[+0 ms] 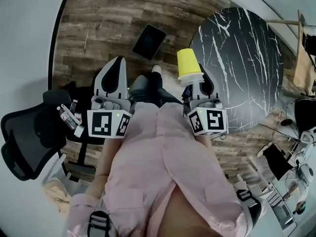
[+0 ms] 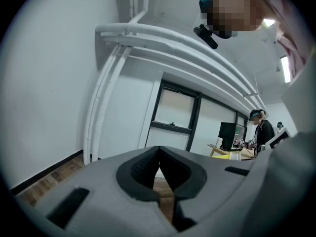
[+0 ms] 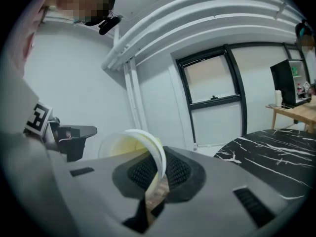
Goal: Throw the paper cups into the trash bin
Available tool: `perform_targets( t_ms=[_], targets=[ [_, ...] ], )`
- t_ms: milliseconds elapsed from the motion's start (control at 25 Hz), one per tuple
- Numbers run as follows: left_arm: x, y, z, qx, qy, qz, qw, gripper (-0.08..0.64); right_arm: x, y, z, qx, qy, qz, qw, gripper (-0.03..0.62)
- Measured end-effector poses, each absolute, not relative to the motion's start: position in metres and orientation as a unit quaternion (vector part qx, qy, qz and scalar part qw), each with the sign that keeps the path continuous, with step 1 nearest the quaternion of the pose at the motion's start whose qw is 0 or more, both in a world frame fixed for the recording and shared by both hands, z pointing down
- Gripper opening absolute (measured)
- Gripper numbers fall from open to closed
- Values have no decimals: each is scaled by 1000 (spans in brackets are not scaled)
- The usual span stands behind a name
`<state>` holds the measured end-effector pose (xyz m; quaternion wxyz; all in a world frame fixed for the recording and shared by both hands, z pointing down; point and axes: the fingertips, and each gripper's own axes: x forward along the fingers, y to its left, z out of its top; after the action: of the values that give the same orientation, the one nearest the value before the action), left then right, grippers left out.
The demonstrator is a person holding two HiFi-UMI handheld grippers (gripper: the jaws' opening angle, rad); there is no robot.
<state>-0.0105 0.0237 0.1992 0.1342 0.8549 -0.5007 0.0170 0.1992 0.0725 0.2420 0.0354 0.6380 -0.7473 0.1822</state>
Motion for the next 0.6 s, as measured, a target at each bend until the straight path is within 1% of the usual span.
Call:
perform_targets(
  t_ms=[320,600],
  targets=[
    [0,16,198,857,-498,19,133,14,213,68,244,643,-742,186,37,40],
    [-3,10,195,862,-490,19,129,14,210,64,243,648,-738,185,33,40]
  ],
)
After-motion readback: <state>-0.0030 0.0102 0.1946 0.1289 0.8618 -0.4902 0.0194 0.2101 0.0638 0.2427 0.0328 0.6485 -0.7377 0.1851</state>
